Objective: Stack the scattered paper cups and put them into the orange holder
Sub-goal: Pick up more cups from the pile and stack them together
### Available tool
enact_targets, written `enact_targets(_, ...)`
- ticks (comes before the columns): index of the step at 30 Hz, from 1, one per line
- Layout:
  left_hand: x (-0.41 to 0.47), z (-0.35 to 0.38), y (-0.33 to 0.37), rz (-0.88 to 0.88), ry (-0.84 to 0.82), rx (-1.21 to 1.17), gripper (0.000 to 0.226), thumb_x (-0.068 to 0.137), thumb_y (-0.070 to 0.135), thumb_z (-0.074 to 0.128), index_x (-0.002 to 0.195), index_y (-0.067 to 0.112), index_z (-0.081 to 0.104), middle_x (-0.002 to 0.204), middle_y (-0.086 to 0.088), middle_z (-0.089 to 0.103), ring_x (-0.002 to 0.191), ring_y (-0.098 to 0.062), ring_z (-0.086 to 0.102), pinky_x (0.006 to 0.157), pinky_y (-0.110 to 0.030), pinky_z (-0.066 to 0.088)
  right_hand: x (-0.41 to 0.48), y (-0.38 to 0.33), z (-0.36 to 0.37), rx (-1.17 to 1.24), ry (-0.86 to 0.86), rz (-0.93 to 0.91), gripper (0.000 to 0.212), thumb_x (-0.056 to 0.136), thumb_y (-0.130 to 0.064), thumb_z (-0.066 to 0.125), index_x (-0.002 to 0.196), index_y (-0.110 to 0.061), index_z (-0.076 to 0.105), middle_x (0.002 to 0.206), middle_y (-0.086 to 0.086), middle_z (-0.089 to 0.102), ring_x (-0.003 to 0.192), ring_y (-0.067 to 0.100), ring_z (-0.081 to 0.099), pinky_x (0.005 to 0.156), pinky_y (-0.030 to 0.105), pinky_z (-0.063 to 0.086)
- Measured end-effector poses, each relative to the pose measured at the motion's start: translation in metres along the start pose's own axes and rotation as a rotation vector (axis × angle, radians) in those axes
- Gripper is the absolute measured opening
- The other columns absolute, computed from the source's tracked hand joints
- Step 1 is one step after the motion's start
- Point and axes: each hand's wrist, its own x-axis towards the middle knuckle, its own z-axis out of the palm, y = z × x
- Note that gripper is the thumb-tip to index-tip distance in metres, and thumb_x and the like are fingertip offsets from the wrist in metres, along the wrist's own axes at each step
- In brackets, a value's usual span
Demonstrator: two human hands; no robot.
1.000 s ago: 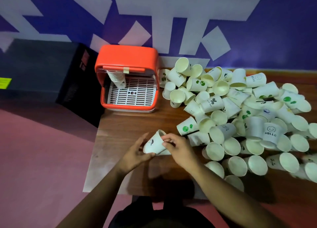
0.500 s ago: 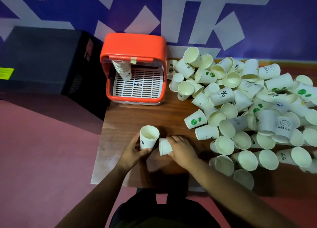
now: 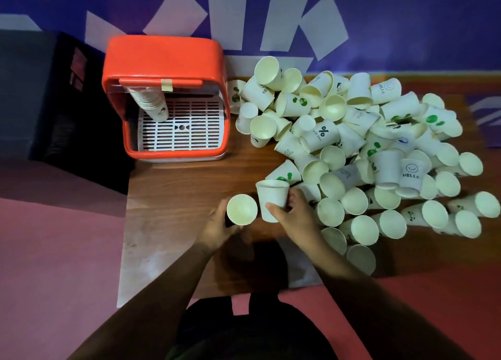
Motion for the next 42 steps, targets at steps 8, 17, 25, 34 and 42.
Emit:
enact_targets(8,-0.017,-0.041,0.001,-0.011,0.167,-0.082,0.032,0.096,0.018,0.061,0.124,0.031,0.058,0.127,0.002,0.063,0.114,-0.015,0.063,0.100,-0.041,0.052,-0.008,-0.004,0.030,0.178,-0.179,-0.101,0.072,0.068,-0.047,0.076,0.130,-0.044,0.041,0.130,-0.011,0.057,0.120,0.008,0.055,0.100,0.042,0.050)
enact_targets(17,-0.019,-0.036,0.040,0.188,-0.033,0.007,0.077,0.085,0.037,0.077,0.146,0.051,0.032,0.145,0.014,0.049,0.131,-0.006,0.049,0.112,-0.036,0.041,-0.010,0.004,0.044,-0.082,-0.129,-0.284,0.074,0.077,-0.027,0.078,0.142,-0.014,0.043,0.146,0.001,0.038,0.132,0.011,0.041,0.104,0.029,0.045)
enact_targets(25,-0.013,-0.030,0.042,0.161,-0.079,-0.063,0.076,0.078,0.053,0.074,0.145,0.052,0.037,0.150,0.016,0.046,0.140,-0.008,0.042,0.114,-0.049,0.040,-0.009,0.018,0.037,0.076,-0.318,-0.180,0.081,0.082,-0.030,0.076,0.150,-0.026,0.032,0.145,-0.009,0.047,0.127,-0.003,0.047,0.106,0.023,0.043)
enact_targets(34,-0.020,-0.037,0.027,-0.025,-0.220,-0.275,0.079,0.082,0.014,0.078,0.147,0.040,0.041,0.148,0.013,0.052,0.138,-0.008,0.047,0.109,-0.030,0.045,-0.009,0.024,0.036,0.059,-0.264,-0.259,0.057,0.092,-0.032,0.063,0.145,-0.029,0.042,0.146,-0.005,0.049,0.132,0.006,0.046,0.108,0.032,0.043)
enact_targets(42,-0.016,-0.027,0.021,0.009,-0.151,-0.057,0.072,0.082,0.025,0.081,0.144,0.042,0.047,0.140,0.021,0.057,0.132,-0.005,0.052,0.114,-0.044,0.041,-0.005,0.028,0.038,-0.140,-0.247,-0.305,0.051,0.098,-0.031,0.054,0.147,-0.029,0.040,0.147,-0.004,0.049,0.133,0.014,0.047,0.108,0.026,0.036)
